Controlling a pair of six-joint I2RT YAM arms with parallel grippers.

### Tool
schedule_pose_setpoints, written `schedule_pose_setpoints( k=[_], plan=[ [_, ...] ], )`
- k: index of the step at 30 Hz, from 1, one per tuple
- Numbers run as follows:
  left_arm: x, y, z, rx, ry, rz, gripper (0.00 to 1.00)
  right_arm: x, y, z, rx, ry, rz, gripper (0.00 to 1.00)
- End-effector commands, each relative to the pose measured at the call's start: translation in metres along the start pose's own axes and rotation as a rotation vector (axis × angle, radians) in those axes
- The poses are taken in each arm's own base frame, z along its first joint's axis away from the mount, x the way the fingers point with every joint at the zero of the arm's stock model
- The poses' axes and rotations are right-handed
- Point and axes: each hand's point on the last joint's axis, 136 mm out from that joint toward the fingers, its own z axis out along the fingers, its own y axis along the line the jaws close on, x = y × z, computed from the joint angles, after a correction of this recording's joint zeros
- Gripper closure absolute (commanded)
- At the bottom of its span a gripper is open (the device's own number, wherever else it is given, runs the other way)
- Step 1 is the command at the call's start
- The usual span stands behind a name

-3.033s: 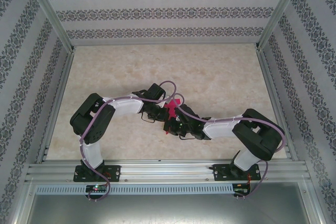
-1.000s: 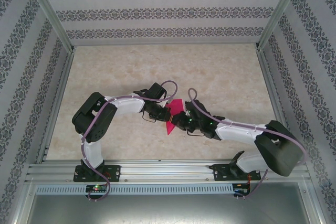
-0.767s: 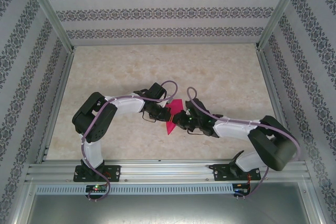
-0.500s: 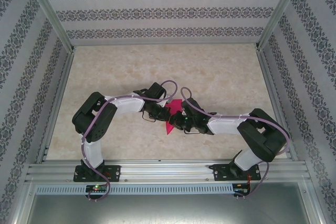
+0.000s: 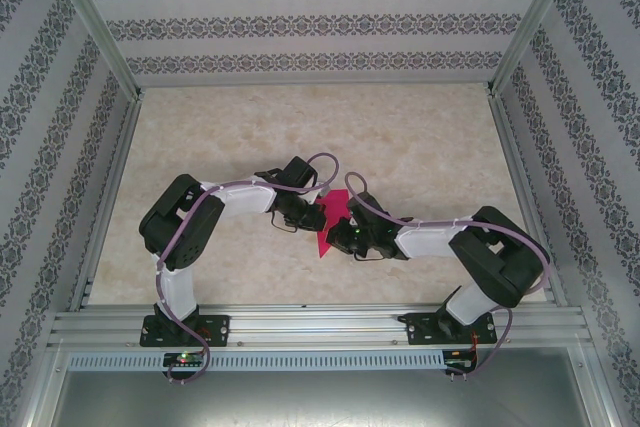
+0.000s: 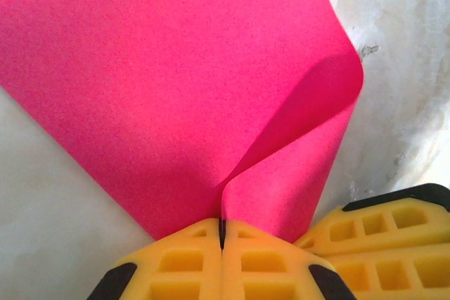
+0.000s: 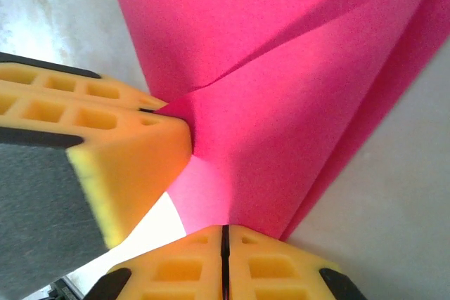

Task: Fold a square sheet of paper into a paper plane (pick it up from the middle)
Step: Third fold the triangle at the center of the table.

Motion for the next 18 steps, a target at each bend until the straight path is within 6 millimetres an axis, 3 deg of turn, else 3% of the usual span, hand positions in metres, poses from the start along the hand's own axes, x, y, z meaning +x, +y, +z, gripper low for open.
schedule_pose_setpoints(
  k=[1, 6, 11, 18],
  plan=[
    [0.013, 0.011, 0.007, -0.026, 0.062, -0.014, 0.96, -0.002, -0.016, 0.003, 0.039, -0.009, 0.010, 0.90],
    [0.015, 0.013, 0.008, -0.034, 0.070, -0.017, 0.96, -0.001, -0.020, 0.000, 0.047, -0.008, 0.035, 0.90],
    [0.015, 0.014, 0.008, -0.037, 0.073, -0.015, 0.96, -0.019, 0.018, -0.023, -0.067, -0.092, -0.019, 0.89],
    [0.015, 0.013, 0.009, -0.032, 0.074, -0.017, 0.96, -0.031, 0.021, -0.026, -0.099, -0.104, -0.021, 0.89]
  ],
)
